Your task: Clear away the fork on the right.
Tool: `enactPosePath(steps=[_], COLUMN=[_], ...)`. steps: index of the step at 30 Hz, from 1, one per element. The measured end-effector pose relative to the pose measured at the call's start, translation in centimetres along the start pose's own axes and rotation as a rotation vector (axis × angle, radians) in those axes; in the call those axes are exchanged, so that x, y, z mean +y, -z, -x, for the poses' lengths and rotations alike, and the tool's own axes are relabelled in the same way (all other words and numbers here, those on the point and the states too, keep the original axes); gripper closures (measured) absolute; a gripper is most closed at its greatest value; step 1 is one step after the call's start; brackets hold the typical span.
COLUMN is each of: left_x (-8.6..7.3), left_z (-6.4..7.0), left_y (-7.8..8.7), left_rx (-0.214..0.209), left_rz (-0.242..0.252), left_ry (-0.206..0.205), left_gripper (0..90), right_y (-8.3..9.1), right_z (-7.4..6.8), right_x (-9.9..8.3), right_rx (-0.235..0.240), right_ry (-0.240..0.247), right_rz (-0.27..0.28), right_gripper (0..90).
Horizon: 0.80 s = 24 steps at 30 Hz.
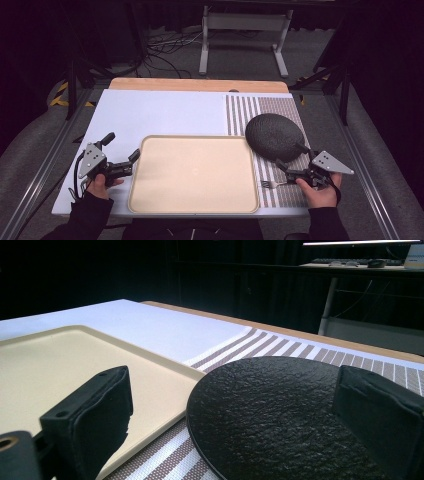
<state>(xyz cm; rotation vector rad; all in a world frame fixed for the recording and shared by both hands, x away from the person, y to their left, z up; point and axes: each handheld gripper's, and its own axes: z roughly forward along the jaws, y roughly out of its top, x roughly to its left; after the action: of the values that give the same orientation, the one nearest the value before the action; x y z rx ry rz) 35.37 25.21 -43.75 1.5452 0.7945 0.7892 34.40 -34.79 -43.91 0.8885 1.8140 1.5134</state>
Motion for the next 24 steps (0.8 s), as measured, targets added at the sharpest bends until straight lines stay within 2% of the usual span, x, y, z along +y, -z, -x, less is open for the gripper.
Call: enactPosePath(steps=[19,24], left_x=[0.03,0.03], left_z=[0.04,0.03], left_y=[-0.04,-0.03], left_rx=[-0.001,0.002], left_rz=[0.001,-0.004], left_ry=[-0.002,-0.005], left_gripper=[1.3,1.3], right_y=[0.17,0.12], right_z=[0.11,0.29], right_x=[0.22,0.86], right_rx=[0.017,0.029], right_ry=[-0.014,-0.001], right_rz=[-0.002,-0.026], right_gripper=[4.1,4.1])
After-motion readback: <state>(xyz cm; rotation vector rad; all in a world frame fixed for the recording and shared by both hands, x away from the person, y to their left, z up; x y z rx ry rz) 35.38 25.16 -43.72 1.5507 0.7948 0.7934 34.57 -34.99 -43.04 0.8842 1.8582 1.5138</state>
